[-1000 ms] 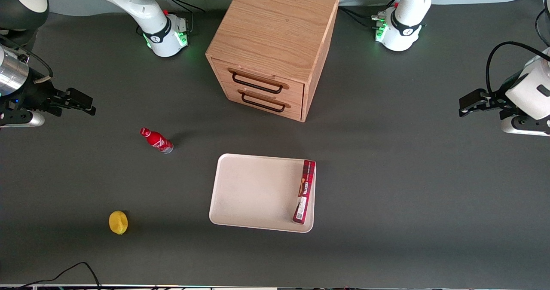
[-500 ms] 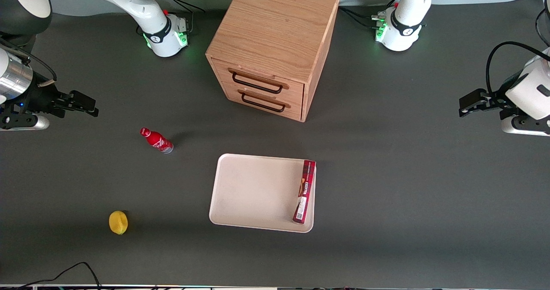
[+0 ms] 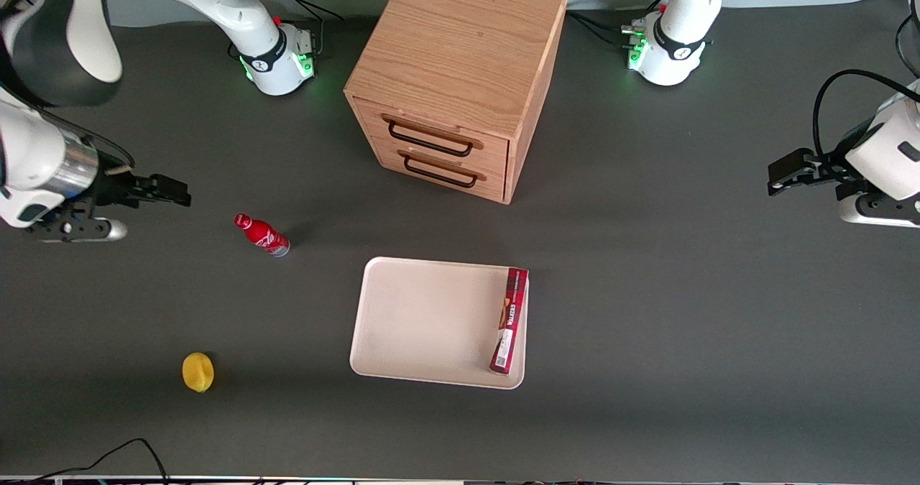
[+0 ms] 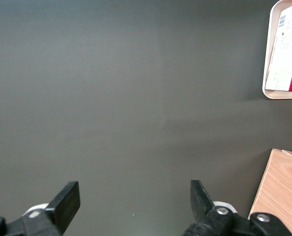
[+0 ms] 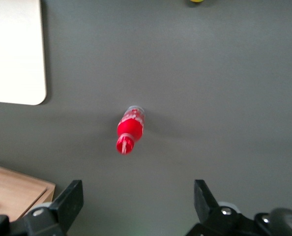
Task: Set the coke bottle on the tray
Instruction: 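Move the open right gripper down over the red Coca-Cola bottle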
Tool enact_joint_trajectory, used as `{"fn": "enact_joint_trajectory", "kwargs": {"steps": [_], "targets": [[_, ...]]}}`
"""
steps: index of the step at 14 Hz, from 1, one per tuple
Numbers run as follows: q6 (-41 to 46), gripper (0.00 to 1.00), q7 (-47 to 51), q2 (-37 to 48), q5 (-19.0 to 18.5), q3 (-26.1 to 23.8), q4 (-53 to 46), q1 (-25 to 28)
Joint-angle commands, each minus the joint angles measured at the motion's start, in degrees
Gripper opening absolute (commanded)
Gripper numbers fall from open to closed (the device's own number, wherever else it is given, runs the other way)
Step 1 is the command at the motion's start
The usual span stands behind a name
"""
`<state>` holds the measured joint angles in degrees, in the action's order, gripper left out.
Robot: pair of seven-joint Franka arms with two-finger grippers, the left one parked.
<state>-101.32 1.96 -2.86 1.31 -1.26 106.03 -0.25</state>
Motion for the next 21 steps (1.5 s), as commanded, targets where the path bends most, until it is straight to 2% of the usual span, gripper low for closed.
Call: {"fn": "enact_joint_trajectory", "kwargs": {"steps": [1,6,9,15,16,21], "targets": [[-10.62,1.0,-1.17,1.71,0.97,-0.32,10.66,0.34],[-25.3,1.0,-0.82,2.24,0.97,-2.08,22.36,0.34],[-28.92,0.99,-0.47,1.28,0.97,-2.34,23.87,0.34],[-35.17,0.86,-0.38,2.15,0.97,-3.22,29.32,0.34],[-35.18,0.81,-0.38,2.15,0.97,-3.22,29.5,0.34],[-34.91,0.22,-0.29,2.77,0.97,-3.31,29.5,0.34]]}}
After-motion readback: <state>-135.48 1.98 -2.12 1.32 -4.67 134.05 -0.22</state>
